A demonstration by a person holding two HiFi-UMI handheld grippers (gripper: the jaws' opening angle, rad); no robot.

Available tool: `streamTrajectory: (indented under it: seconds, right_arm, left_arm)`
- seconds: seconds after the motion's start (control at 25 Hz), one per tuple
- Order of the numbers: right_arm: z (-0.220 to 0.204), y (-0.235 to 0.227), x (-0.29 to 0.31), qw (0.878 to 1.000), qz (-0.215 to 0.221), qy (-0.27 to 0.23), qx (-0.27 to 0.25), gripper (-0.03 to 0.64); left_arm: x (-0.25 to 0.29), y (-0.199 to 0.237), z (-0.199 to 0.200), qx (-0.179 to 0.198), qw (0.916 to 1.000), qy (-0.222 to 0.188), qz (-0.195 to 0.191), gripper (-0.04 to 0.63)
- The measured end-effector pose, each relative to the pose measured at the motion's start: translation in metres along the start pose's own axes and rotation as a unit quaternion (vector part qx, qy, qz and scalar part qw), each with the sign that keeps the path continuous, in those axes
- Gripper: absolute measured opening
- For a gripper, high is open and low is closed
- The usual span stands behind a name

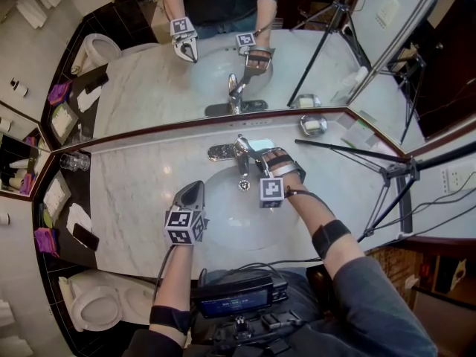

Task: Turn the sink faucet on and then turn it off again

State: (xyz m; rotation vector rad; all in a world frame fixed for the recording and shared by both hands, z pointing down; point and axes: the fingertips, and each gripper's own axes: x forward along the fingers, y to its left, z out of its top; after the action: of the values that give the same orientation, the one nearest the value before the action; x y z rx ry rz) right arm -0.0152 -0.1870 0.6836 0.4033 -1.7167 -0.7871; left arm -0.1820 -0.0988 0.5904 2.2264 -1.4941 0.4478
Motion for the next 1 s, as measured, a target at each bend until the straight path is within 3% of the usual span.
streamTrajectory:
  seconds: [0.48,0.8,1.0]
  right_arm:
    - [0.0,0.001,-0.002,1.0,-0.002,0.005,0.005,0.164]
    - [-0.004,0.0,-0.027,0.994,0.007,-0.005,0.11,0.167]
    - [-0.009,-0.008,-0.053,0.977,-0.011,-0.03,0.213,0.159]
  left_arm:
    - [-0.005,0.005,0.001,0.005,1.0,0.001,0.004,0.0]
    - [-0.006,0.002,0.0,0.005,1.0,0.0,0.002,0.0]
    - [-0.006,-0.003,-0.002,0.006,1.0,0.001,-0.002,0.0]
